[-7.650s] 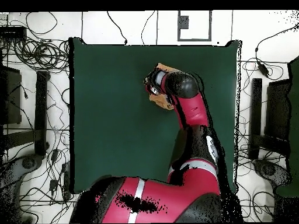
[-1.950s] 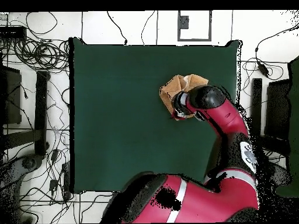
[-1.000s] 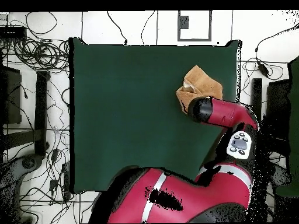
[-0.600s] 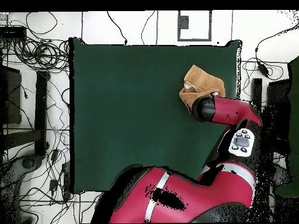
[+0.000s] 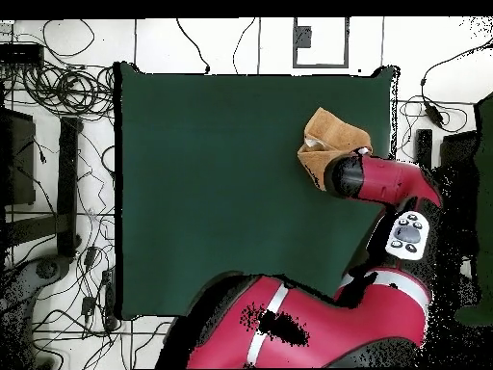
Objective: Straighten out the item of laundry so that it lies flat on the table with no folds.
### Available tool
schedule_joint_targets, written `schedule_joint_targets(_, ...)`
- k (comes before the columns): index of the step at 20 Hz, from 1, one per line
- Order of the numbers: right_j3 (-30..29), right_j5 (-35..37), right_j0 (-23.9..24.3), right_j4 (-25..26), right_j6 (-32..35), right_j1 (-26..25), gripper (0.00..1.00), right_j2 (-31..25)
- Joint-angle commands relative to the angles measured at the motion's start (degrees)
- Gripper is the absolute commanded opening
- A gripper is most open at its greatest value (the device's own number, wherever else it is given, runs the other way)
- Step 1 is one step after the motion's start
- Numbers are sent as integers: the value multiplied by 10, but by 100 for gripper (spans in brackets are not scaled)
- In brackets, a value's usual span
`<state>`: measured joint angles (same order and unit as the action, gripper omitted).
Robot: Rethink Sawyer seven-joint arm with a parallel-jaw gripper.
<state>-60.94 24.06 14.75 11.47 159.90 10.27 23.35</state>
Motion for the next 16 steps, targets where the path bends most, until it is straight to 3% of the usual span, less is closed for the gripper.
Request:
schedule_joint_targets(1, 3, 30, 7, 17, -60, -27, 0, -71)
schedule_joint_targets(9, 8, 60, 9, 10, -61, -27, 0, -74)
schedule_joint_targets(16, -13, 78, 47, -17, -82, -12, 0, -133)
